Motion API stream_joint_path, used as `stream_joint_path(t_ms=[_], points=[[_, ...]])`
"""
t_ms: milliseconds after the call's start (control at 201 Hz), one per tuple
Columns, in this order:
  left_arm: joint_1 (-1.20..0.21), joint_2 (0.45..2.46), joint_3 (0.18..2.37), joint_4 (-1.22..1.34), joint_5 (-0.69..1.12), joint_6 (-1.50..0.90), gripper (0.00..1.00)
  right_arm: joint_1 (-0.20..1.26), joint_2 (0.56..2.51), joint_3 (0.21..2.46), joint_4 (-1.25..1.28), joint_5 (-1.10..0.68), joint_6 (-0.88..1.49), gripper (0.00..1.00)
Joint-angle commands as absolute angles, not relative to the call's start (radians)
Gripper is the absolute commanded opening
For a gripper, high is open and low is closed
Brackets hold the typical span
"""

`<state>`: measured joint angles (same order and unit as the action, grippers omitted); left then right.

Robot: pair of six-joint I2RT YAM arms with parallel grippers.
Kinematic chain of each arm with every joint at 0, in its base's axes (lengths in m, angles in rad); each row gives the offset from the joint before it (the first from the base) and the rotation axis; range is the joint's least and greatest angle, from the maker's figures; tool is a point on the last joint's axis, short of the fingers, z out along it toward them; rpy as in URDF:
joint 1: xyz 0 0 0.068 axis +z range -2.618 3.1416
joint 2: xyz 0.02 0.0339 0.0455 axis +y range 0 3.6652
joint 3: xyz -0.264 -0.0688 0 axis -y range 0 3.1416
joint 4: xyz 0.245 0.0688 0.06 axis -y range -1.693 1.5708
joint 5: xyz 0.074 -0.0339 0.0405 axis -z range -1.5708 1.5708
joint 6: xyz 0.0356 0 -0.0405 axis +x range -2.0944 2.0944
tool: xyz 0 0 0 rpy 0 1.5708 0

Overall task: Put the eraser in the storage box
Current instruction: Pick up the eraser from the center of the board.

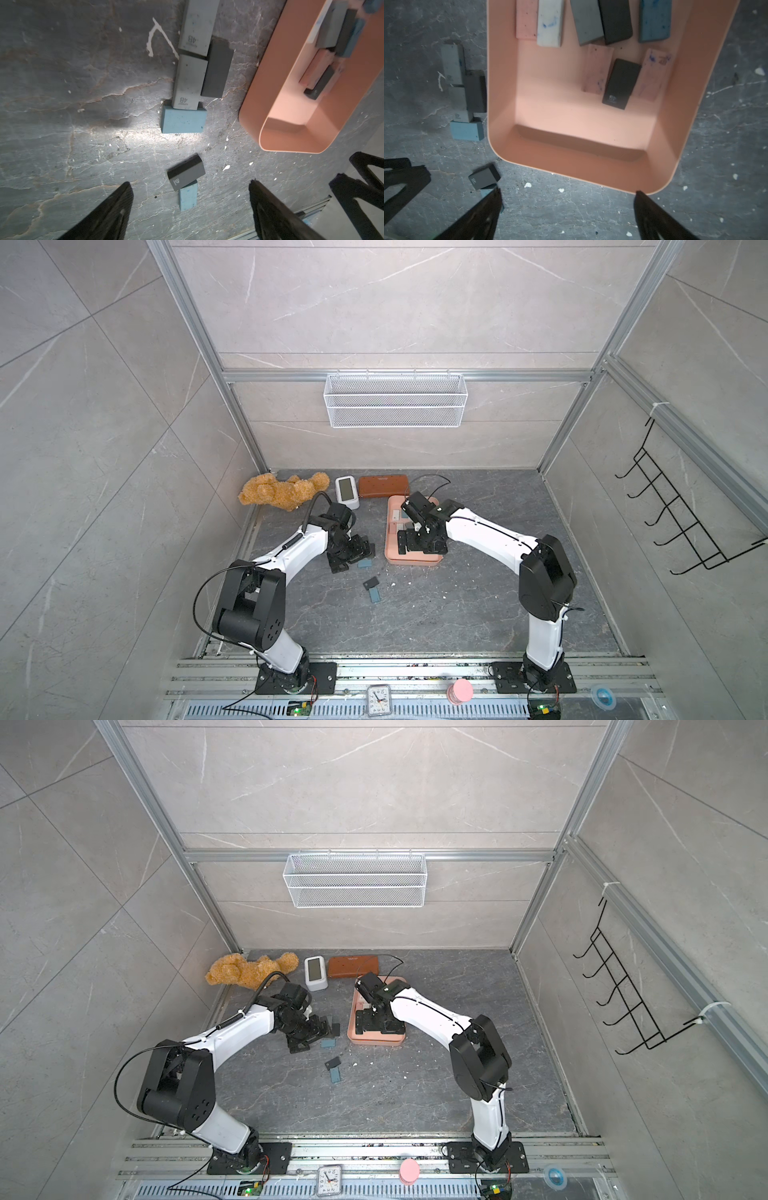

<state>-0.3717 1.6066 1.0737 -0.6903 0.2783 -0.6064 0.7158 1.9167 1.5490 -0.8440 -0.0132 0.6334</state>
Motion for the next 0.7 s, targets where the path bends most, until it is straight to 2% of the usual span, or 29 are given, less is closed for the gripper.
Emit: stream_joint_path(t_ms=[0, 189, 468, 697], points=[[-0.438, 1.619, 1.091, -0.755, 0.247, -0.566, 0.86, 0.719, 1.862, 1.479, -0.767, -0.012, 0.668, 1.0], [-0.574, 1.64, 1.077, -0.778, 0.186, -0.637, 0.81, 0.717, 1.823, 1.418, -0.756, -0.002, 0.669, 1.0], [-0.653, 1.694, 1.09, -0.815, 0.129, -0.726, 0.65, 0.676, 1.755, 1.319, -0.726, -0.027, 0.649, 1.0], [-0.728, 1.737, 1.098, -0.824, 0.085, -0.816, 0.63, 0.637, 1.706, 1.254, -0.717, -0.057, 0.603, 1.0]])
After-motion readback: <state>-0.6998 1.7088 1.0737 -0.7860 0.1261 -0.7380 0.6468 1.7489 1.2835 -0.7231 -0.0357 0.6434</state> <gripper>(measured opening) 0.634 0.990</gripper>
